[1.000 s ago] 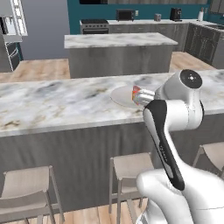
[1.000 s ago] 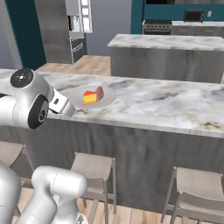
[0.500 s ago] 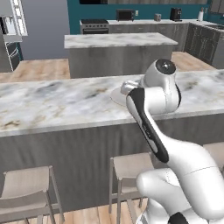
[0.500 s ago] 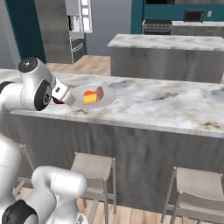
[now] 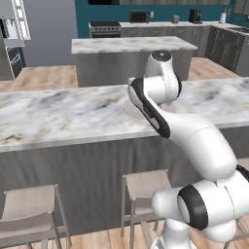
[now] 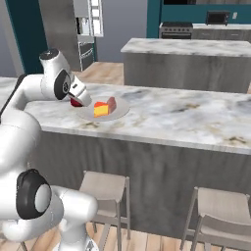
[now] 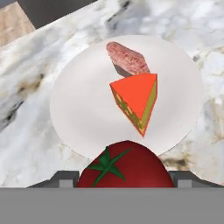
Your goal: Take the cheese, steak, and tomato from the fridge and place them on the plate on the dining counter to create an appetizer plate.
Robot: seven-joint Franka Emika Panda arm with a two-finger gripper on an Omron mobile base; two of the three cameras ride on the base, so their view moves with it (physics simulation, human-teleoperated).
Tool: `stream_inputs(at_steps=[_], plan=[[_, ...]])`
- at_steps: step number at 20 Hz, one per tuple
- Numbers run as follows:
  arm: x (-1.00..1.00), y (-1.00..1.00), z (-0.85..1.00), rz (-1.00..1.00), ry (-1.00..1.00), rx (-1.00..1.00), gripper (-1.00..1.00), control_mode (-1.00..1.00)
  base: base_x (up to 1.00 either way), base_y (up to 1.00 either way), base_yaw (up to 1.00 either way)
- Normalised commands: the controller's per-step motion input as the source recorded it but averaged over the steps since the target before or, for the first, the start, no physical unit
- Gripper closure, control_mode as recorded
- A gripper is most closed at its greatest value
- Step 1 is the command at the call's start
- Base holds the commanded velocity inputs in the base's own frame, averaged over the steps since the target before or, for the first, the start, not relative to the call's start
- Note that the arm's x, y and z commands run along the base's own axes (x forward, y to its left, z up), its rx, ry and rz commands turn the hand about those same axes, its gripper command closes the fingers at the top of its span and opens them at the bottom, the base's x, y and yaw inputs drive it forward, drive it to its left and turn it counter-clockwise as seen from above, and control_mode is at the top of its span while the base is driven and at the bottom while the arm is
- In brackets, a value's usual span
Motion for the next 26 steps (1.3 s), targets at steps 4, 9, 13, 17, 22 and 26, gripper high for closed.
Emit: stream_inputs(at_steps=[4, 9, 13, 17, 22, 26], plan=[[0.69, 0.00, -0.16, -0.07, 0.14, 0.00, 1.00, -1.00, 0.00, 0.00, 0.00], [0.71, 0.01, -0.20, -0.04, 0.08, 0.00, 1.00, -1.00, 0.00, 0.00, 0.00], [0.74, 0.03, -0.29, -0.01, 0.05, 0.00, 1.00, -1.00, 0.00, 0.00, 0.00], [0.72, 0.00, -0.38, 0.00, 0.06, 0.00, 1.00, -1.00, 0.00, 0.00, 0.00], [0.49, 0.00, -0.29, -0.03, 0.05, 0.00, 1.00, -1.00, 0.00, 0.00, 0.00], [0.23, 0.00, -0.23, -0.06, 0.05, 0.00, 1.00, -1.00, 0.00, 0.00, 0.00]])
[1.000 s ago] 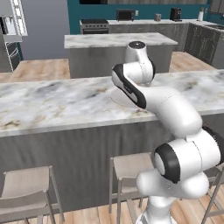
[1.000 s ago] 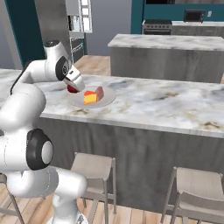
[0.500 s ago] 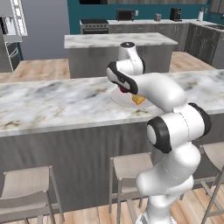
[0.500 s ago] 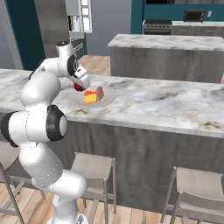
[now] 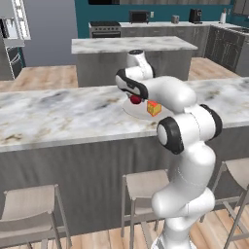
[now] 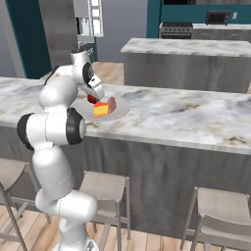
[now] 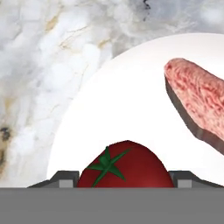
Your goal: Take the cheese, steak, and tomato from the fridge and place them on the plate on the dining counter to create an appetizer plate.
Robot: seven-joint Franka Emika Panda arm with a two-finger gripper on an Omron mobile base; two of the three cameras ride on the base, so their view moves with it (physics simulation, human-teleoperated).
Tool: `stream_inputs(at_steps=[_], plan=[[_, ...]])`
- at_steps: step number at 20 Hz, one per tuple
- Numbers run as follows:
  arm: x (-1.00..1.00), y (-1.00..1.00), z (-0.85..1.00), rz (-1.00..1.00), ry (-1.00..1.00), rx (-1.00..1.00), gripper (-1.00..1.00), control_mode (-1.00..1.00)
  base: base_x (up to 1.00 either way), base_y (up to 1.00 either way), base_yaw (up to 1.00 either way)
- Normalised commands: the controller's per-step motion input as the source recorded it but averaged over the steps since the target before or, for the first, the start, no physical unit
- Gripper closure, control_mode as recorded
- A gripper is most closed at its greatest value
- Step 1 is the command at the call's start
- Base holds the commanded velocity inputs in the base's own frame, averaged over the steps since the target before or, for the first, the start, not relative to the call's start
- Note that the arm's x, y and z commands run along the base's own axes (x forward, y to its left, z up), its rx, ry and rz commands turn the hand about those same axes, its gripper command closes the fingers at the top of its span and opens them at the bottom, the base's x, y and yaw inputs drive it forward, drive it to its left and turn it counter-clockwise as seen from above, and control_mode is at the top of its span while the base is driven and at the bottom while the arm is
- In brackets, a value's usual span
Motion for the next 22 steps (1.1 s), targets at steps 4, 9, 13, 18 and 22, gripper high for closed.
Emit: stream_inputs(at_steps=[4, 9, 13, 18, 22], plan=[[-0.01, 0.00, -0.11, -0.05, 0.02, 0.00, 1.00, -1.00, 0.00, 0.00, 0.00], [-0.51, -0.27, 0.00, -0.09, 0.00, 0.00, -1.00, -1.00, 0.00, 0.00, 0.00], [-0.51, -0.52, 0.02, -0.11, 0.00, 0.00, -1.00, -1.00, 0.00, 0.00, 0.00], [-0.38, -0.36, 0.40, -0.10, -0.01, 0.00, -1.00, -1.00, 0.00, 0.00, 0.00], [0.78, 0.00, 0.65, -0.06, -0.07, 0.00, -1.00, -1.00, 0.00, 0.00, 0.00]])
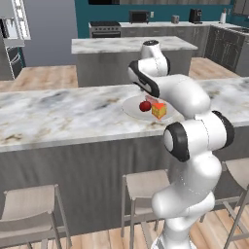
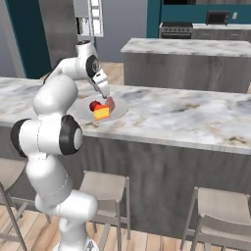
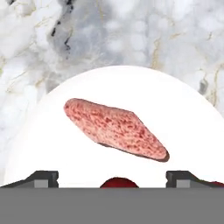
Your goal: Take the cheese, steak, and tomato from the fridge and place them on the plate on the dining counter to create an appetizer plate.
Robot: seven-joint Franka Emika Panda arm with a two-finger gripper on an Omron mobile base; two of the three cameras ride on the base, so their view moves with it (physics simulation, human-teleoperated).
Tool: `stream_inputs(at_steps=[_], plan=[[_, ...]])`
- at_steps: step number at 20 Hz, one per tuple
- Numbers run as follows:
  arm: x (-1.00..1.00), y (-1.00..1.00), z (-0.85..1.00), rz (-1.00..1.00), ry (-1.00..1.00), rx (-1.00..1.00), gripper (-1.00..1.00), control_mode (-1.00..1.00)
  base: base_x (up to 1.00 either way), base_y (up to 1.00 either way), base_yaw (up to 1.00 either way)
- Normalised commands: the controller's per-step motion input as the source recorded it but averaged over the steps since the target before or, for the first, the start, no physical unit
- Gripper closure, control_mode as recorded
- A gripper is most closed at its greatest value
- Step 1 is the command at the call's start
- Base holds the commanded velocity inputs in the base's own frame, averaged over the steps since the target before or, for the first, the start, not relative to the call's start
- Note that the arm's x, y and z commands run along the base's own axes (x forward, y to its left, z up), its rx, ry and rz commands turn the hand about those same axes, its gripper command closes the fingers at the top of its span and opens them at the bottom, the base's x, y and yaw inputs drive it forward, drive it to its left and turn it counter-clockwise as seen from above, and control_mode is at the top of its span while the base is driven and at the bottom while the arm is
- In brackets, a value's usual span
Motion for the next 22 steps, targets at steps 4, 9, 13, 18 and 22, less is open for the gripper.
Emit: stream_inputs(at_steps=[4, 9, 13, 18, 22], plan=[[0.47, 0.00, 0.95, -0.04, -0.06, 0.00, -1.00, -1.00, 0.00, 0.00, 0.00], [-0.64, 0.00, 0.83, -0.02, -0.11, 0.00, -1.00, -1.00, 0.00, 0.00, 0.00], [-1.00, 0.03, 0.13, 0.00, -0.25, -0.08, -1.00, -1.00, 0.00, 0.00, 0.00], [-0.99, 0.04, -0.40, 0.04, -0.35, -0.13, -1.00, -1.00, 0.00, 0.00, 0.00], [-0.97, 0.00, -0.22, 0.09, -0.43, -0.09, -1.00, -1.00, 0.00, 0.00, 0.00]])
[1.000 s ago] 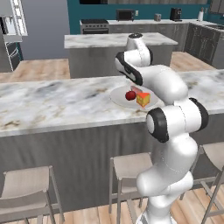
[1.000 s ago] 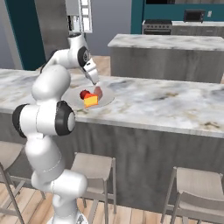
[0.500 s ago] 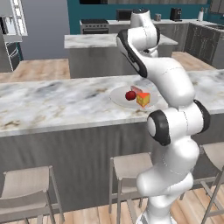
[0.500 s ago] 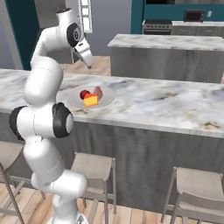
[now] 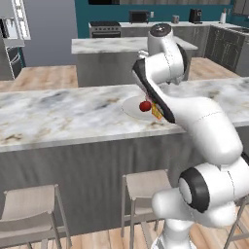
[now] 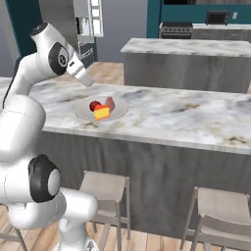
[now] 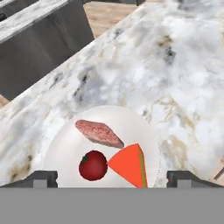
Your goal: Take the cheese, steak, and tomato from the fridge and place them on the plate on the dining counter to create an appetizer plate.
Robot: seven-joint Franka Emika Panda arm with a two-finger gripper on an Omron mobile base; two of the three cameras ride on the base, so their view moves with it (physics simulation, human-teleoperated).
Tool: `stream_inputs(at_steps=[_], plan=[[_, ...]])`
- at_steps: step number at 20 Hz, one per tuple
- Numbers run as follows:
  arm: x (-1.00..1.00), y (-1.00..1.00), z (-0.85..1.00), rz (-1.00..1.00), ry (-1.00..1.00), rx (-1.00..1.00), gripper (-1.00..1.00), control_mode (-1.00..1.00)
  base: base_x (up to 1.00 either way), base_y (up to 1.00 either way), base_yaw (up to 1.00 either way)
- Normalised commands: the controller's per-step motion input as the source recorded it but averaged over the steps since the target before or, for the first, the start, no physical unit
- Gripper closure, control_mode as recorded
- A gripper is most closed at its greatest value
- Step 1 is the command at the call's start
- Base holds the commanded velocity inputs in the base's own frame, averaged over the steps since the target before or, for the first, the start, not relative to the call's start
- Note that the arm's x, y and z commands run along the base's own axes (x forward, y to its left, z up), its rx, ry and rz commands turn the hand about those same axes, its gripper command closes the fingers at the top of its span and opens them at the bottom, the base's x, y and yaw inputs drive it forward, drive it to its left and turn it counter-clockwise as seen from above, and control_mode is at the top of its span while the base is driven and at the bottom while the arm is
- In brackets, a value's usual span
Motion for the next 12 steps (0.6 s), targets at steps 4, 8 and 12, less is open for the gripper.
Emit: stream_inputs(at_steps=[4, 8, 12], plan=[[-1.00, 0.00, 0.09, 0.10, -0.41, -0.06, -1.00, -1.00, 0.00, 0.00, 0.00], [-0.93, 0.07, 0.21, 0.07, -0.31, -0.06, -1.00, -1.00, 0.00, 0.00, 0.00], [-0.30, 0.40, 0.06, 0.01, -0.07, -0.08, -1.00, -1.00, 0.00, 0.00, 0.00]])
